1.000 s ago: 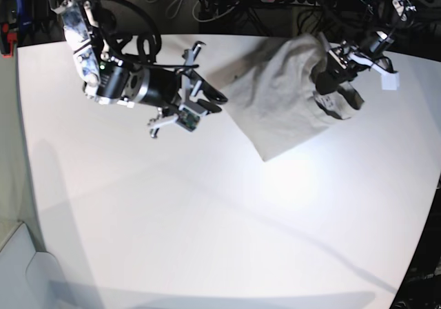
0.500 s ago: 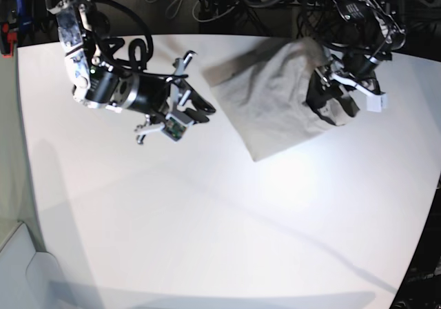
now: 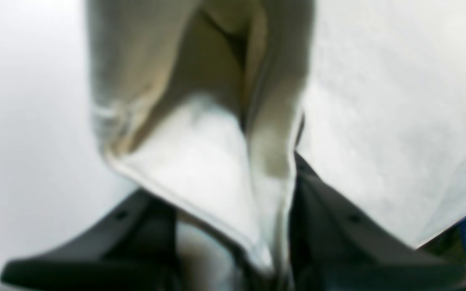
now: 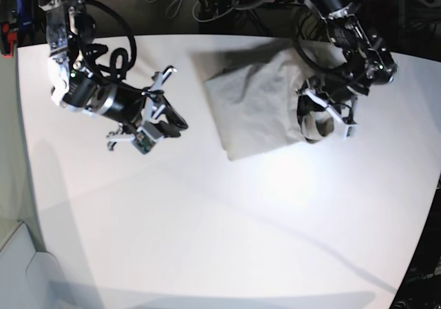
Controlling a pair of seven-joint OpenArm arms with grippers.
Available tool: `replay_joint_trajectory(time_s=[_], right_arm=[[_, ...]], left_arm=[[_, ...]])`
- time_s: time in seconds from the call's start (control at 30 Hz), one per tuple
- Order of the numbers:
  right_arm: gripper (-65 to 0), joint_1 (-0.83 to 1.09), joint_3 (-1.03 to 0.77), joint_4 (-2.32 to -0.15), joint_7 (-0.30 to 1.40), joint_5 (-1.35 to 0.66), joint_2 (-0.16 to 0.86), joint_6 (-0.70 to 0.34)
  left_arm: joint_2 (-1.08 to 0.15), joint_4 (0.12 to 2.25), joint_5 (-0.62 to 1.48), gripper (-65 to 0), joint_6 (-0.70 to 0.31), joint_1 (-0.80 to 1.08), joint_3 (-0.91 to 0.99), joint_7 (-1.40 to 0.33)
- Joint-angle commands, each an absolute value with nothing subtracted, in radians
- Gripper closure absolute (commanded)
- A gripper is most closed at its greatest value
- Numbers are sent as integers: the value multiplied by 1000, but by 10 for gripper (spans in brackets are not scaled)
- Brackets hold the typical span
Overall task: Layout the t-shirt on the table in an organized manner, then fold the t-shirt properly
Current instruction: 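Release the right gripper and tuck the bundle end with the left gripper, then sweep the left gripper across the bundle, flattening it into a square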
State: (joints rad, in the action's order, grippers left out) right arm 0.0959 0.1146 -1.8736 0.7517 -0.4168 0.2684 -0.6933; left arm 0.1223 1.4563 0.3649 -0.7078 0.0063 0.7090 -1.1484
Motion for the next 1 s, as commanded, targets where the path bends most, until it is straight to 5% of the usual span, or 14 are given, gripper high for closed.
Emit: replay_joint_trajectory(time_s=[0.0,0.5,0.97], right_arm=[[-97,85,99,-1891,727,-432,272,-698],[-97,140,-62,-1888,727,-432,272,-698],[-97,199,-467,-1883,727,-430,272,-698]], left_arm=[[99,1449,271,-2,-698,-12,661,-1194],[-97,1442,25,-2,-698,-303,-47,-1178],[-68,1237,-130,-2,-698,-463,-682,-788]])
